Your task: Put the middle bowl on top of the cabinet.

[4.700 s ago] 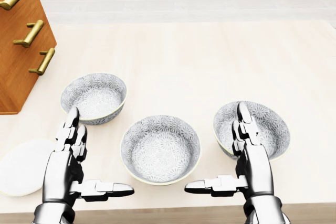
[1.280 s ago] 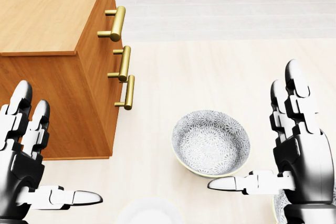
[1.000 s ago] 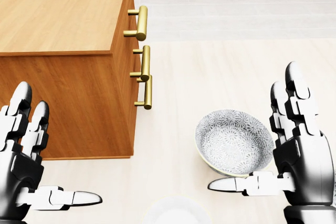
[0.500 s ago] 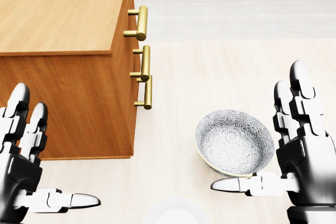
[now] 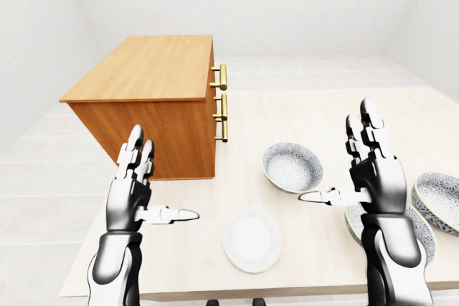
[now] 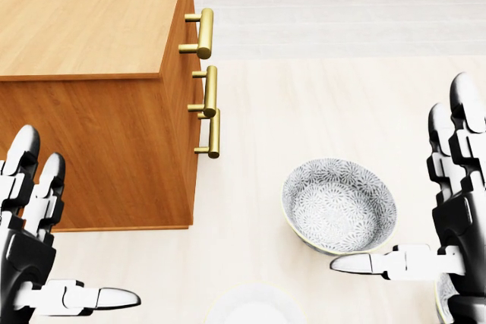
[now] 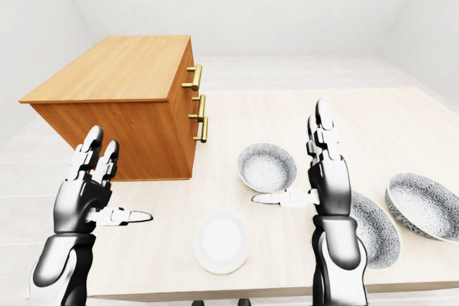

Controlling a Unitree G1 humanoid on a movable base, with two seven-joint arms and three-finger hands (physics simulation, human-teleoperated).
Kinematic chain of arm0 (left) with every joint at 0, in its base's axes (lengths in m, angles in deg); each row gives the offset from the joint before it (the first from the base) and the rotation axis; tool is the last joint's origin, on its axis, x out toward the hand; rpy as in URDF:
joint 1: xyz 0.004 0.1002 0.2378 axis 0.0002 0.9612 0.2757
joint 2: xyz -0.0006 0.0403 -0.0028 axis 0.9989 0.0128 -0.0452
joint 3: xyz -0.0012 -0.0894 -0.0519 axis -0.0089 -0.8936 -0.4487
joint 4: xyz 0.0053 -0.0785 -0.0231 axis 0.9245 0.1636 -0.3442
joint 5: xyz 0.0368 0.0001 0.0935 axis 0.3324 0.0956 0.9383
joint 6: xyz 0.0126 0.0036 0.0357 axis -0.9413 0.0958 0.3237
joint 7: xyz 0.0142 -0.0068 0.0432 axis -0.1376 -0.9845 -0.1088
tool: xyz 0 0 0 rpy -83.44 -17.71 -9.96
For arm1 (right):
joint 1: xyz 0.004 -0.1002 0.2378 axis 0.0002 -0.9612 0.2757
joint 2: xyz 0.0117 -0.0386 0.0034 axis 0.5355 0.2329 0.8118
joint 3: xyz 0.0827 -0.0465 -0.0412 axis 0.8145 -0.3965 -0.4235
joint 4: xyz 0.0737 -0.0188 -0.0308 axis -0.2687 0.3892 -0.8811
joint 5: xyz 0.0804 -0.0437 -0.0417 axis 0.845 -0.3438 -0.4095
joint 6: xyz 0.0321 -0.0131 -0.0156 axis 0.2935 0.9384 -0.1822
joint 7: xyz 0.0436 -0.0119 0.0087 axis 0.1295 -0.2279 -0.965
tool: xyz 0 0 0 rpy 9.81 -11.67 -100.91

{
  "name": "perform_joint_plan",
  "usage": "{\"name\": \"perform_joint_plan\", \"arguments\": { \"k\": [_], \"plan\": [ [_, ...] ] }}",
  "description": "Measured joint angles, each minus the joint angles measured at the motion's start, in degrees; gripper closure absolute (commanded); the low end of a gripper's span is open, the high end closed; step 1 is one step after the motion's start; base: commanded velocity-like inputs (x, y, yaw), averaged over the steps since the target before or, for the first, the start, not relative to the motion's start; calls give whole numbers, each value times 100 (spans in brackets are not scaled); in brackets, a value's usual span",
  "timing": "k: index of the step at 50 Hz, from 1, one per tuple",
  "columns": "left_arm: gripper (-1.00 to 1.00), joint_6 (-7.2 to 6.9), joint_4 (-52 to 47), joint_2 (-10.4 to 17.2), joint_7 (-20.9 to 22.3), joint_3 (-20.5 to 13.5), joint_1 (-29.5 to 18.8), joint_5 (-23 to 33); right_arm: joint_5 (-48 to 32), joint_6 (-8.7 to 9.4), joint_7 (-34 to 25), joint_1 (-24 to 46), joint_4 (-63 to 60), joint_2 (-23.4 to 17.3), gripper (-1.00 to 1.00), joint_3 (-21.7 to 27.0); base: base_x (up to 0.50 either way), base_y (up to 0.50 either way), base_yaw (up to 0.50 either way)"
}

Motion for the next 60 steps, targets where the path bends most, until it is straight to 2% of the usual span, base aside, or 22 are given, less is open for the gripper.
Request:
{"name": "perform_joint_plan", "arguments": {
  "k": [9, 16, 23, 31, 38, 48, 60],
  "plan": [
    [-100, 0, -80, 22, 133, -199, -10, -104, -698, 0, -86, 349, 342, -386, -100, 449, 0, 0, 0],
    [-100, 0, -45, 40, 226, -355, -72, -175, -1486, 0, -267, 662, 931, -861, -100, 764, 0, 0, 0],
    [-100, 0, 26, 60, 295, -477, -120, -202, -2391, 0, -795, 952, 1086, -1394, -100, 1020, 0, 0, 0],
    [-100, 0, 124, 100, 298, -601, -239, -227, -3600, 0, -1604, 947, 1185, -1852, -100, 1286, 0, 0, 0],
    [-100, 0, 199, 133, 263, -628, -351, -213, -4510, 0, -2295, 757, 1143, -2003, -100, 1691, 0, 0, 0],
    [-100, 0, 369, 190, 166, -592, -552, -189, -5389, 0, -3097, 614, 1020, -2093, -100, 2324, 0, 0, 0],
    [-100, 0, 452, 250, 67, -528, -682, -202, -6231, 0, -3025, 632, 1454, -2163, -100, 2687, 0, 0, 0]
  ]
}}
